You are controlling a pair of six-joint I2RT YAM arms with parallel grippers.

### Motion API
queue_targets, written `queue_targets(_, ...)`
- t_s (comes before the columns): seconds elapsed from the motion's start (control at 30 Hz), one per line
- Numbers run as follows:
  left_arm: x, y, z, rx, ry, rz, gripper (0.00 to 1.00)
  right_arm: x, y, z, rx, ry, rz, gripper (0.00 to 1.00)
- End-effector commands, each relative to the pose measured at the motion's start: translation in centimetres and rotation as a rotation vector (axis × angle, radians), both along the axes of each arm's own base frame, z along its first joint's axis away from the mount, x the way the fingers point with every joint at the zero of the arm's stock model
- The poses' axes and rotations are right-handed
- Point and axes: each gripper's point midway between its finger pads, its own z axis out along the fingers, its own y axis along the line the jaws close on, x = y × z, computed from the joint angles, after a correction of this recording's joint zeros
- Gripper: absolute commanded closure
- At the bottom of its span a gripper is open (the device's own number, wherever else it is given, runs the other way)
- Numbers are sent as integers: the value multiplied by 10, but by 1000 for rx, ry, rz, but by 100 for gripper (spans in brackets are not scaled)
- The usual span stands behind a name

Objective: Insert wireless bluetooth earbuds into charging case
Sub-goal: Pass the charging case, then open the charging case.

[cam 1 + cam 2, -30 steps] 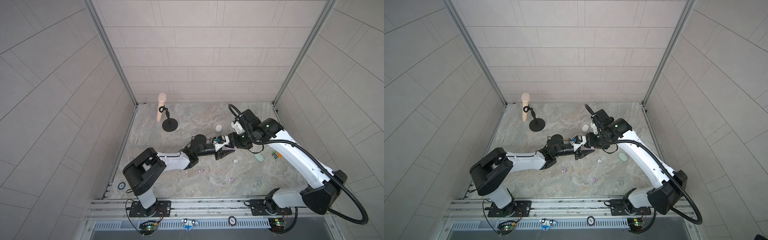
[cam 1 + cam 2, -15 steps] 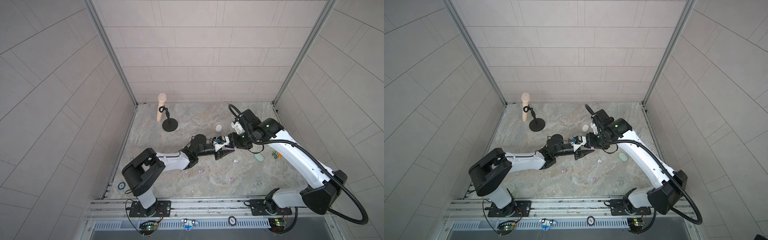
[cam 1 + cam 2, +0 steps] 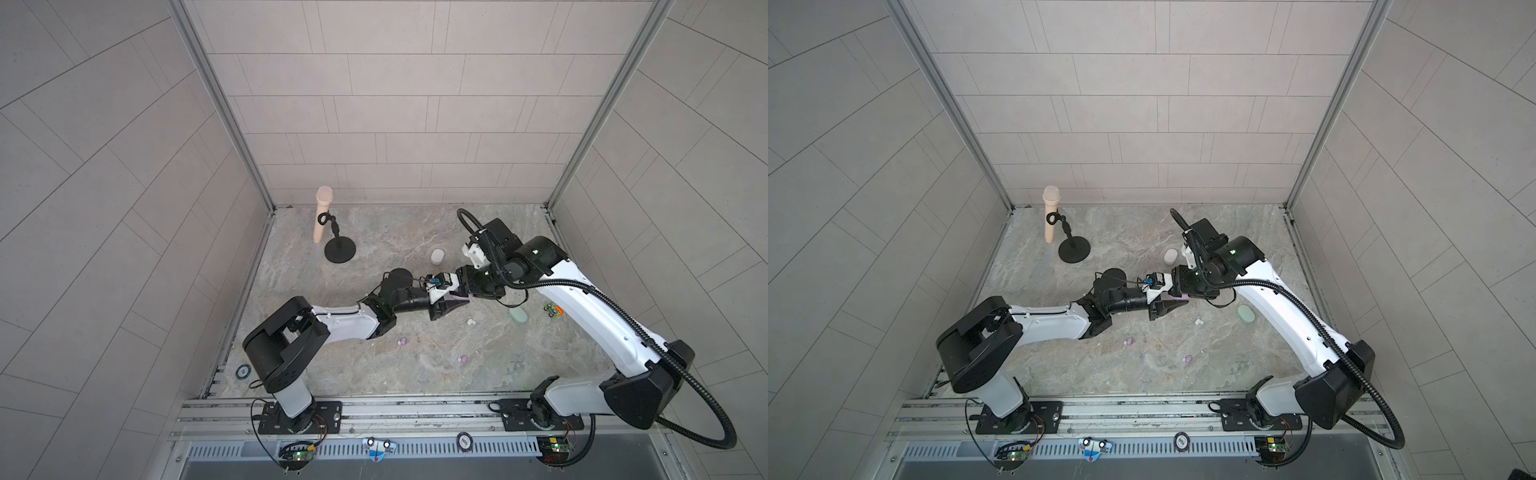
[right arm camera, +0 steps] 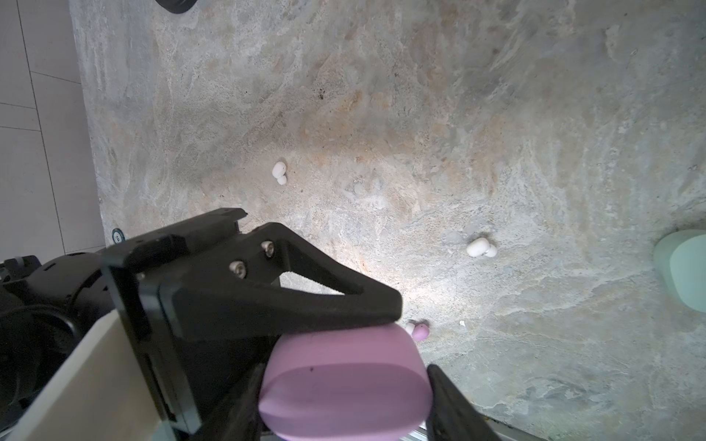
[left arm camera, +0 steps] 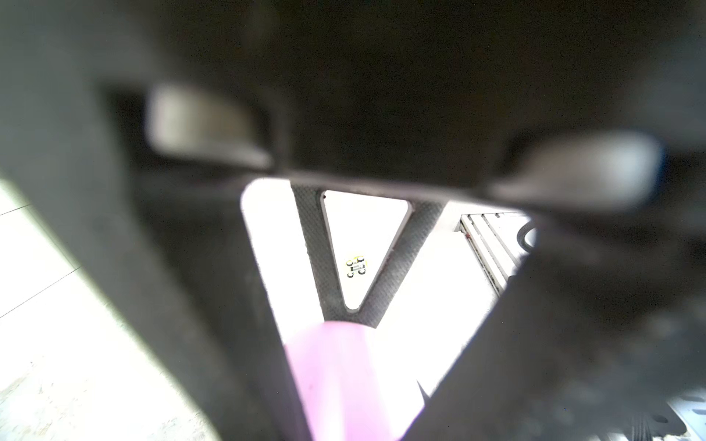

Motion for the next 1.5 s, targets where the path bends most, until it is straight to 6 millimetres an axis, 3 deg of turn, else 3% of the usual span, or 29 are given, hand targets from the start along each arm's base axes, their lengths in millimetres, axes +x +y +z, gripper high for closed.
queue_targets(0.0,-14,-3,-2,14,33,-46,70,6,9,26,68,-73,2,30)
queue_targets(0.3,-19,5,-6,1,97,-35,74,1,1,39,82,-118,-6,14)
queue_targets(0.43,-21,10,-5,-9,130,-34,74,3,-13,51,73,-212,-34,11)
queue_targets(0.57,-22,18,0,-33,169,-29,75,-3,-30,49,35,-222,-10,11)
queue_targets(0.7,-26,28,8,-48,199,-38,75,-15,-20,57,53,-298,176,13)
queue_targets(0.97,-38,35,22,-32,230,-80,76,-43,-5,63,-76,-494,525,15)
queue_targets(1.47,-52,41,47,-52,233,-137,77,-47,14,40,-187,-557,677,22)
